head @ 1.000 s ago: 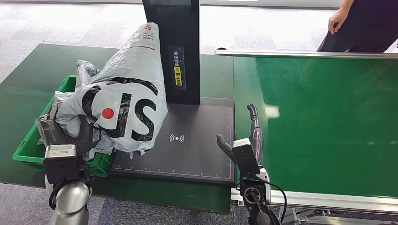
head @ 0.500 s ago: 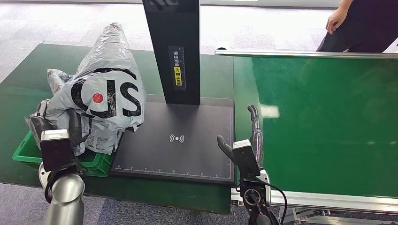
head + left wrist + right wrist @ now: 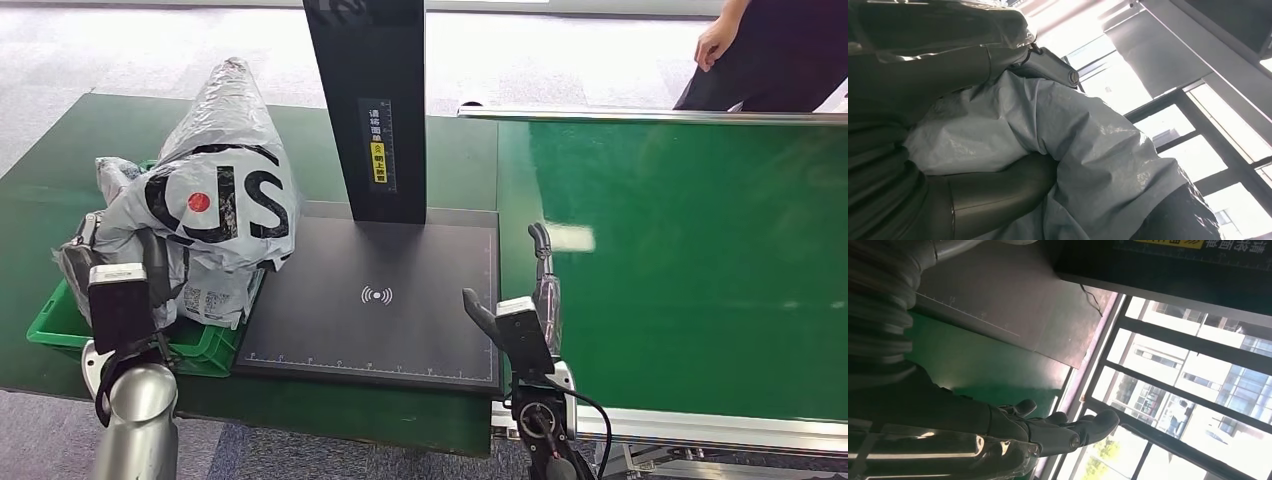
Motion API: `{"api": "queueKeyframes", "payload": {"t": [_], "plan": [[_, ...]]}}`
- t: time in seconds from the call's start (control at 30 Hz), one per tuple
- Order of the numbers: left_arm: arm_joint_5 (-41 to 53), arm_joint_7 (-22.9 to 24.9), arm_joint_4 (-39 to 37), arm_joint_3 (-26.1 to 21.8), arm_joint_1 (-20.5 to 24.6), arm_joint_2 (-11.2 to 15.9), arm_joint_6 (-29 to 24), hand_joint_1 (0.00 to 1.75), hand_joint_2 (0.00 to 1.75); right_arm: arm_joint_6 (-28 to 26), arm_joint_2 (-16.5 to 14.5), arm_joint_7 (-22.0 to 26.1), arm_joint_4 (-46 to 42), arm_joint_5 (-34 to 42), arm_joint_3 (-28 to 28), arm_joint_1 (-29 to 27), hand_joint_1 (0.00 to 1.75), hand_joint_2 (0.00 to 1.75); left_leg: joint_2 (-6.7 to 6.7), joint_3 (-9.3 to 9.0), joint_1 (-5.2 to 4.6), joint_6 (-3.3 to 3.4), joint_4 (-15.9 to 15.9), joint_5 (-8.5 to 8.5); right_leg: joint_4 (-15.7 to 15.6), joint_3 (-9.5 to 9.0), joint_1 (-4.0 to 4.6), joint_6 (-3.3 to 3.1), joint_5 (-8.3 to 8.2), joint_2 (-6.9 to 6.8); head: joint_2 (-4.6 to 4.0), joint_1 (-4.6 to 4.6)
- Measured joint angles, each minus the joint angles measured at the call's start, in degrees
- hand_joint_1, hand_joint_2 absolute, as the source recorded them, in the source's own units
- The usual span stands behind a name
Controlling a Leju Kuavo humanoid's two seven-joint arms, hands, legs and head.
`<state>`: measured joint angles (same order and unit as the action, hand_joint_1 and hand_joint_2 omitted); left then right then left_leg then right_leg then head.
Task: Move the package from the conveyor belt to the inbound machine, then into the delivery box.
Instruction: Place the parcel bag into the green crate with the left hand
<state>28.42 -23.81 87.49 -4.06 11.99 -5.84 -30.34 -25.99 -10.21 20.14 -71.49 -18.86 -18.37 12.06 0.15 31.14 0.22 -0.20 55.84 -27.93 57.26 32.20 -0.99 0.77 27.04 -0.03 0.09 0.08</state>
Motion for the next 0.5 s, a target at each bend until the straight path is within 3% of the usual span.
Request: {"api": "queueKeyframes", "payload": {"t": [0.5], "plan": [[0.7,0.2,-4.5,-4.7,3.5,0.6,-0.3,1.47,1.75,0.8,0.0,-0.8,-0.1,0.7,-0.8,0.5,0.0,1.75,0.0,0.01,0.0,0.0,0.0,0.0,0.0,0.0,0.0,0.0,0.0,0.0,0.0,0.0]]}}
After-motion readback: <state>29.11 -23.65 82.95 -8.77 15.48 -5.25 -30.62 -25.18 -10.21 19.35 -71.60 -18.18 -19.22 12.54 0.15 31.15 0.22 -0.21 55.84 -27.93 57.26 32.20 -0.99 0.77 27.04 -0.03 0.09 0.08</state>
